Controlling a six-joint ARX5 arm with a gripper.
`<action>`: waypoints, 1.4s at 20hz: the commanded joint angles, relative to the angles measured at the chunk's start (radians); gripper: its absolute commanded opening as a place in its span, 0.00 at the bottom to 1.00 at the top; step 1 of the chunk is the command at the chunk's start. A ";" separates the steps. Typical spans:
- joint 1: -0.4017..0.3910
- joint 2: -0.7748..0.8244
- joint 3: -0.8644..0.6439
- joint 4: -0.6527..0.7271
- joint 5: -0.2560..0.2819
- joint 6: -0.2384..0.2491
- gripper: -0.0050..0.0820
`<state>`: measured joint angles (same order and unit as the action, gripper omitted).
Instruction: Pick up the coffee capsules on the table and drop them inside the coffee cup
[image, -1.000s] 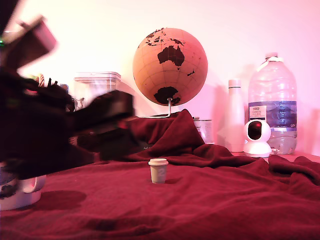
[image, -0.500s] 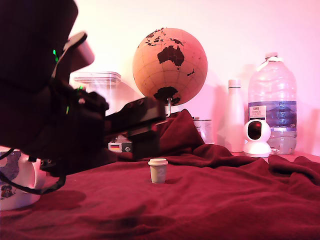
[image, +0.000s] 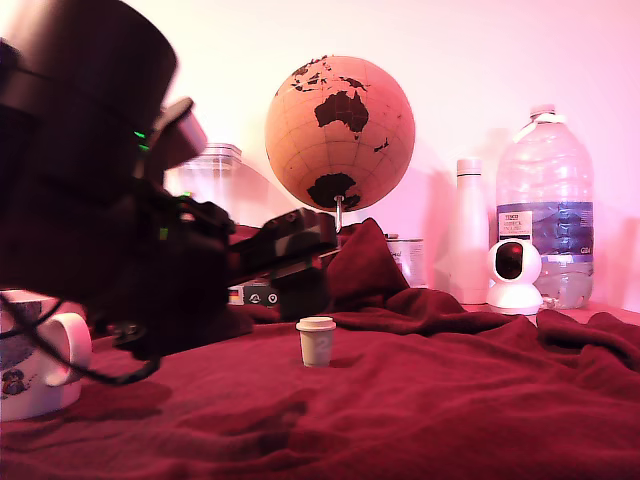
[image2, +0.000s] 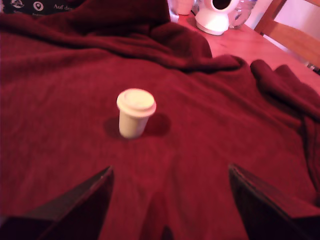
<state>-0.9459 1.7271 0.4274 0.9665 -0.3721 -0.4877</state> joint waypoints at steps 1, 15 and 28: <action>0.008 0.028 0.021 -0.005 0.007 -0.002 0.82; 0.058 0.145 0.143 -0.026 0.061 0.017 0.82; 0.105 0.219 0.245 -0.085 0.061 0.018 0.82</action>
<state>-0.8471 1.9198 0.6655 0.8848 -0.3126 -0.4824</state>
